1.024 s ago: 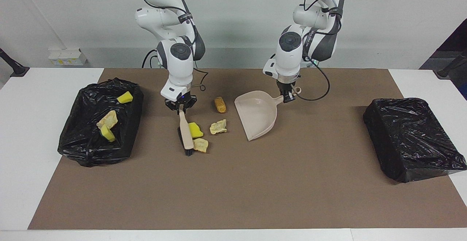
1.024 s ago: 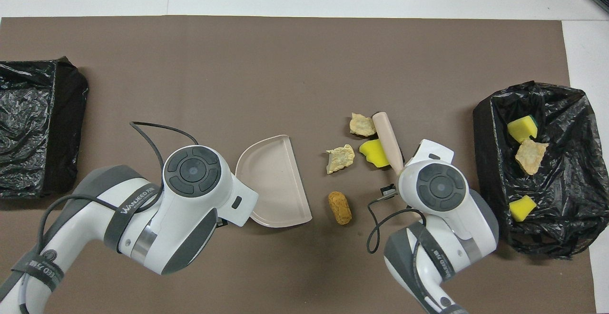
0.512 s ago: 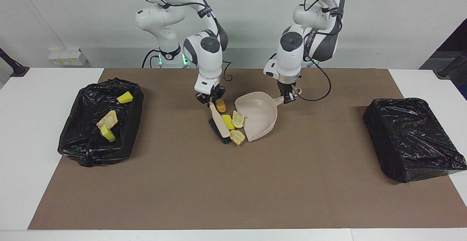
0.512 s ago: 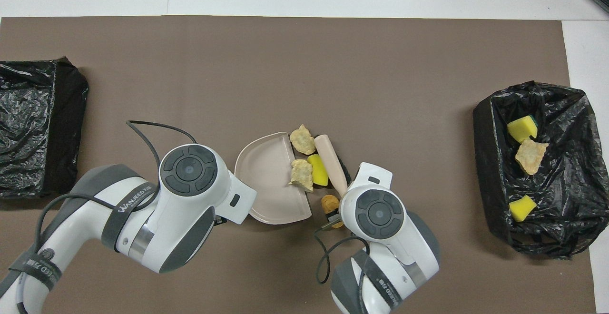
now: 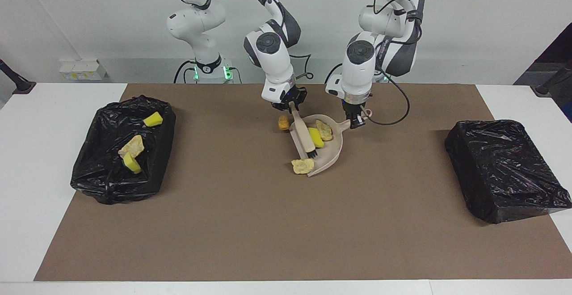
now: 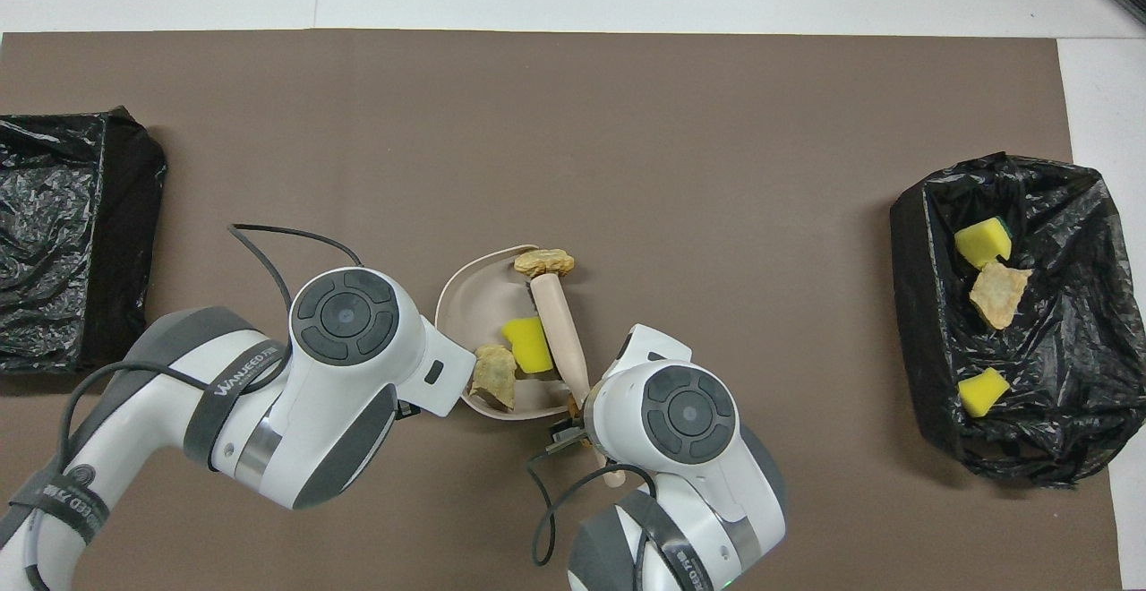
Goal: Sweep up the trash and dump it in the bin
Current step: 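Sweep the pieces into the dustpan with the right gripper's brush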
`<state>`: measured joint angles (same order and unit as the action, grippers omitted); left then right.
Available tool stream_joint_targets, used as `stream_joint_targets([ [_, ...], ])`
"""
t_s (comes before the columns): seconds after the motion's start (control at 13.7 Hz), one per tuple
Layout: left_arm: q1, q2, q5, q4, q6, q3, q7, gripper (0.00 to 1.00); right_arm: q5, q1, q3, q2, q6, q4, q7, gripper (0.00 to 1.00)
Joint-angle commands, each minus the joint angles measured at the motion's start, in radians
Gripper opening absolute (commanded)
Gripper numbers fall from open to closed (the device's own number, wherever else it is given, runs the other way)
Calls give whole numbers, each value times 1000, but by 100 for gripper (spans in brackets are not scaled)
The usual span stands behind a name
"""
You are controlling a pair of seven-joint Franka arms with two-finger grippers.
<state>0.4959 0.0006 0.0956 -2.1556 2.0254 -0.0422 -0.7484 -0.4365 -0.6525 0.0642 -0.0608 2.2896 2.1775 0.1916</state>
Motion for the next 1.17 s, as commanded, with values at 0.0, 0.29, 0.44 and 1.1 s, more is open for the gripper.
stream_joint_targets([
  [0.0,-4,-18,4,-23,13,-4,-29,0,-77,4,-1,-7,-62,-56,-21,0],
  [0.29,-2,-24,4,-24,-10,-4,-86,0,29,100,-15,64,-283,-108,-26,0],
  [0.44,-2,-27,4,-35,-8,-4,-89,0,131,148,-15,79,-352,-114,-15,0],
  [1.1,7,-39,4,-58,4,-5,-219,0,291,317,-3,228,-349,175,-94,0],
])
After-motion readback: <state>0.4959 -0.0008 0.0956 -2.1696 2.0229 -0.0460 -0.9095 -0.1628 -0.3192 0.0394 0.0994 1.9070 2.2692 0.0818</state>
